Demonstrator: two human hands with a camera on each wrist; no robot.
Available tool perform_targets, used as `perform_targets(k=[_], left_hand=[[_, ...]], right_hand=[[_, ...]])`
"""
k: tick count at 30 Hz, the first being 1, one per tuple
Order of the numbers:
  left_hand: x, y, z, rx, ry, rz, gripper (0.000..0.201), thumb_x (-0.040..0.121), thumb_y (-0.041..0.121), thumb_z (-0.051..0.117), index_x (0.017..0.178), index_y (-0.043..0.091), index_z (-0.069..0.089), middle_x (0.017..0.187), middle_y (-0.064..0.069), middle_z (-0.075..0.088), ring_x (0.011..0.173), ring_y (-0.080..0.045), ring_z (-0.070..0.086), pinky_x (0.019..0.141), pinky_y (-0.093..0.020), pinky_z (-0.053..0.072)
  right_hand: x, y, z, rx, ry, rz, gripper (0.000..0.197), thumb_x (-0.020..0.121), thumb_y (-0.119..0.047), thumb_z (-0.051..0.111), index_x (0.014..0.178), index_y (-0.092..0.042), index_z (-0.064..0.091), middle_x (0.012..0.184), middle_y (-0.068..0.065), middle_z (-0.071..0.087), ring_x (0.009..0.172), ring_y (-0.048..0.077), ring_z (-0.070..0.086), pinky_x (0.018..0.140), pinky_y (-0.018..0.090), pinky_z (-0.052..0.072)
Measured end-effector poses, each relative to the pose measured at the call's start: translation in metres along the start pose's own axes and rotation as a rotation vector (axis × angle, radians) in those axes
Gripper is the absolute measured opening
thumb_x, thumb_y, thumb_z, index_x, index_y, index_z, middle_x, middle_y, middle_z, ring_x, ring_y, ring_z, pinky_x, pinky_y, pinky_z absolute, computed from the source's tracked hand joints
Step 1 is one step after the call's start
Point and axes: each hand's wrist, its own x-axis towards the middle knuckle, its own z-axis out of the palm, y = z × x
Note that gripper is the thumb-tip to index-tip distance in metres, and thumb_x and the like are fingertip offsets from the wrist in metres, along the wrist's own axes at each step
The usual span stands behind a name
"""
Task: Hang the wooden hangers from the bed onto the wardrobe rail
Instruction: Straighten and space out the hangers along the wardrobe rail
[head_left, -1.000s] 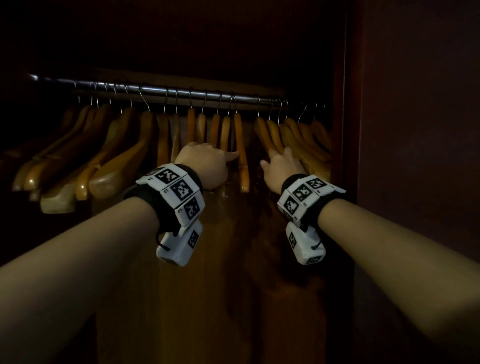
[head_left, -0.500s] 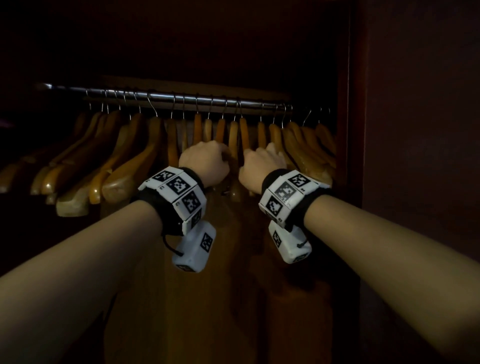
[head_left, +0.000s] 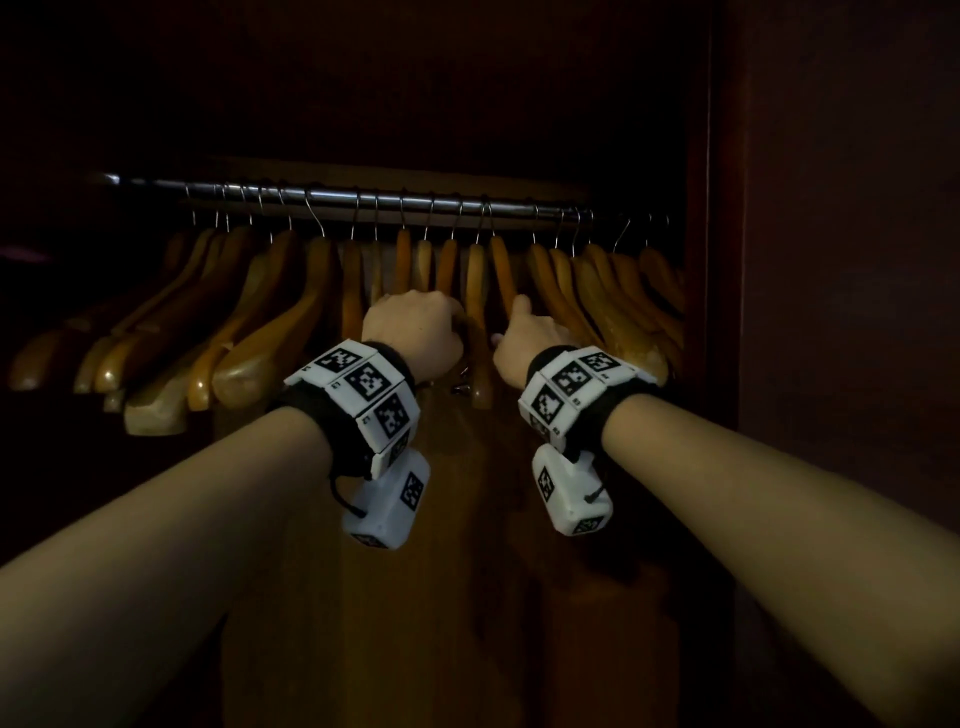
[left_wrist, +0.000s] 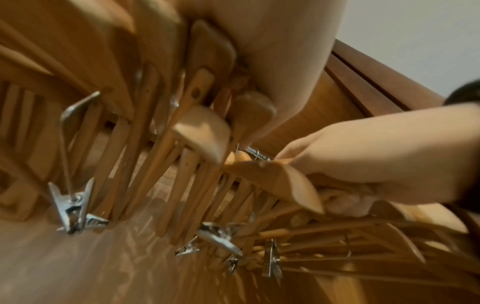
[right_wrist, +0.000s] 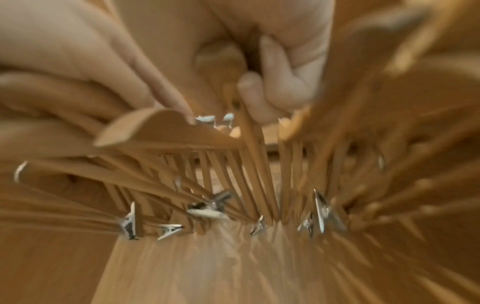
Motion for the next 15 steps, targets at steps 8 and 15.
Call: perform_targets(k=[8, 15], left_hand=[[-0.003, 0.003, -0.002, 0.006, -0.011, 0.012, 0.030, 0.093, 0.020, 0.044, 0.116, 0.027, 0.061, 0.095, 0.000, 0.062, 0.087, -0.019, 0.056, 0.078, -0.030, 0.037], [-0.004, 0.005, -0.003, 0.003, -0.022, 0.013, 0.031, 0.095, 0.024, 0.043, 0.121, 0.029, 0.057, 0.097, 0.002, 0.060, 0.093, -0.020, 0.057, 0.085, -0.033, 0.041]], right_hand=[[0.006, 0.009, -0.009, 0.094, 0.036, 0.075, 0.042, 0.095, -0.012, 0.039, 0.137, -0.010, 0.033, 0.128, 0.018, 0.051, 0.118, 0.036, 0.050, 0.094, 0.044, 0.046], [0.009, 0.025, -0.010, 0.048, 0.052, 0.032, 0.042, 0.096, -0.014, 0.039, 0.137, -0.011, 0.033, 0.126, 0.017, 0.053, 0.115, 0.035, 0.052, 0.089, 0.042, 0.046]])
